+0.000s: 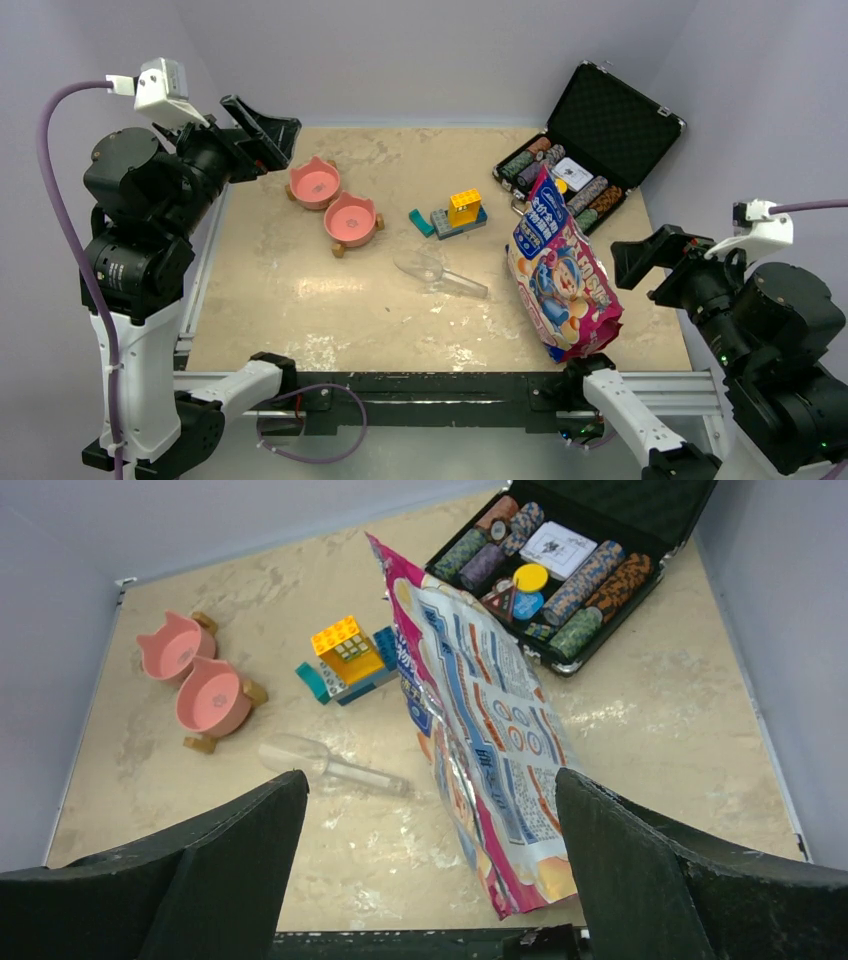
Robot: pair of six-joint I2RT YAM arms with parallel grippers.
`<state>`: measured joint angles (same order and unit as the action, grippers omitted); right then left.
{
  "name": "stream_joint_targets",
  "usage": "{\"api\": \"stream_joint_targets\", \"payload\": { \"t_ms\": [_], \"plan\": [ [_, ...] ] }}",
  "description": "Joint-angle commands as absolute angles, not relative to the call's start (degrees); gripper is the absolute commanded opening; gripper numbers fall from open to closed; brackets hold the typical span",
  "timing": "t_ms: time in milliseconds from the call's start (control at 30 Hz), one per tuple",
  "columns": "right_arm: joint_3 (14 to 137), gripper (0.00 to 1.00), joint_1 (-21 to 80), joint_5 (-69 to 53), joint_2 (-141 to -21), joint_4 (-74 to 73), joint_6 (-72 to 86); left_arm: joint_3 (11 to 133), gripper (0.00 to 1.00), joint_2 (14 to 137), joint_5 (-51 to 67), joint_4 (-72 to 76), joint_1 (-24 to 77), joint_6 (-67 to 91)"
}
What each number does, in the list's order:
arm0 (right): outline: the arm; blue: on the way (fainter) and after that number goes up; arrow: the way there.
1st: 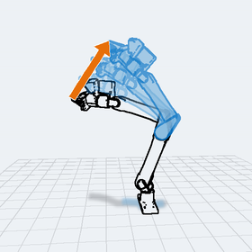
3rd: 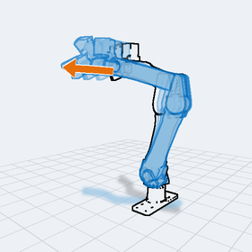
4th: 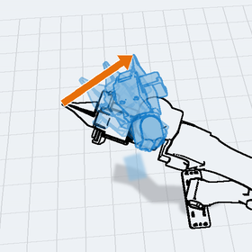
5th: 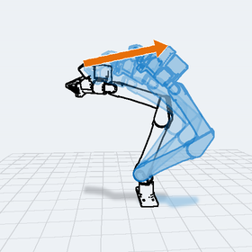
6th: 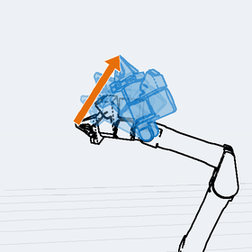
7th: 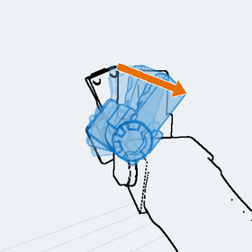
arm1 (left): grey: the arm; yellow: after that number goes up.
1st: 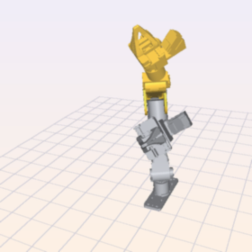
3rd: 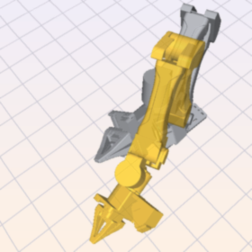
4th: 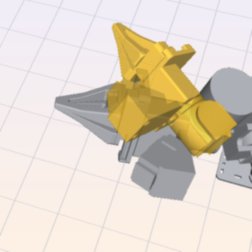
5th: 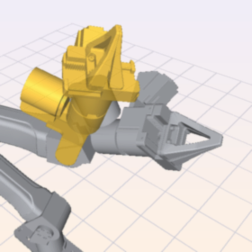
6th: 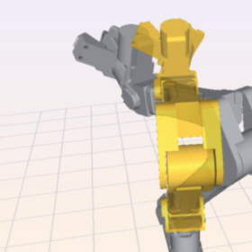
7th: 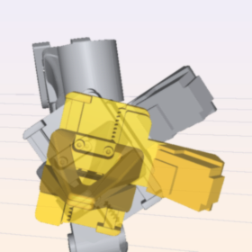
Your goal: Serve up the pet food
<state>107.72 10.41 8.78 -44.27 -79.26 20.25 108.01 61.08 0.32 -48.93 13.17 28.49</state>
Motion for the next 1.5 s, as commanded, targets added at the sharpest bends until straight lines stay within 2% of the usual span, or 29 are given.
{"api": "stream_joint_targets", "payload": {
  "t_ms": [0, 367, 433, 600, 700, 833, 933, 1000, 1067, 1100, 1300, 1467],
  "plan": [
    [105.4, 0.99, 10.2, 4.5, -47.0, -78.4, 22.3, 109.1, 0.99, 61.6, 4.9, -48.7, 13.4, 30.3],
    [97.0, 0.99, 7.3, 6.3, -54.7, -74.4, 23.4, 100.0, 0.92, 62.2, 20.7, -47.0, 13.4, 39.7],
    [95.2, 0.99, 5.4, 5.1, -55.4, -73.2, 22.5, 97.7, 0.83, 62.4, 24.3, -47.1, 13.4, 42.1],
    [87.4, 0.93, 5.3, 2.6, -54.1, -69.4, 19.8, 93.0, 0.81, 62.7, 30.8, -49.9, 13.5, 46.2],
    [83.2, 0.77, 5.4, -1.5, -54.5, -68.0, 17.2, 89.6, 0.81, 61.5, 33.9, -50.1, 13.6, 47.6],
    [79.3, 0.68, 5.4, -5.8, -53.3, -65.6, 15.7, 85.3, 0.81, 59.7, 36.4, -49.1, 14.2, 49.8],
    [78.0, 0.55, 5.7, -6.4, -53.8, -65.1, 15.3, 81.0, 0.80, 58.4, 37.8, -45.6, 15.7, 53.2],
    [77.6, 0.37, 6.0, -7.8, -54.6, -64.6, 15.0, 77.5, 0.79, 57.7, 37.7, -41.8, 17.6, 56.1],
    [78.1, 0.10, 7.4, -9.3, -55.9, -64.3, 15.9, 75.7, 0.79, 57.7, 37.3, -39.3, 19.8, 58.0],
    [78.9, 0.00, 9.0, -9.7, -56.7, -64.1, 16.9, 75.2, 0.79, 57.9, 37.0, -38.4, 21.1, 58.6],
    [82.8, 0.00, 16.8, -22.4, -59.9, -54.0, 30.3, 76.6, 0.76, 62.1, 35.5, -35.8, 26.3, 59.6],
    [83.2, 0.00, 18.0, -24.8, -62.2, -48.5, 35.7, 80.6, 0.71, 66.2, 35.3, -35.6, 29.9, 60.8]
  ]
}}
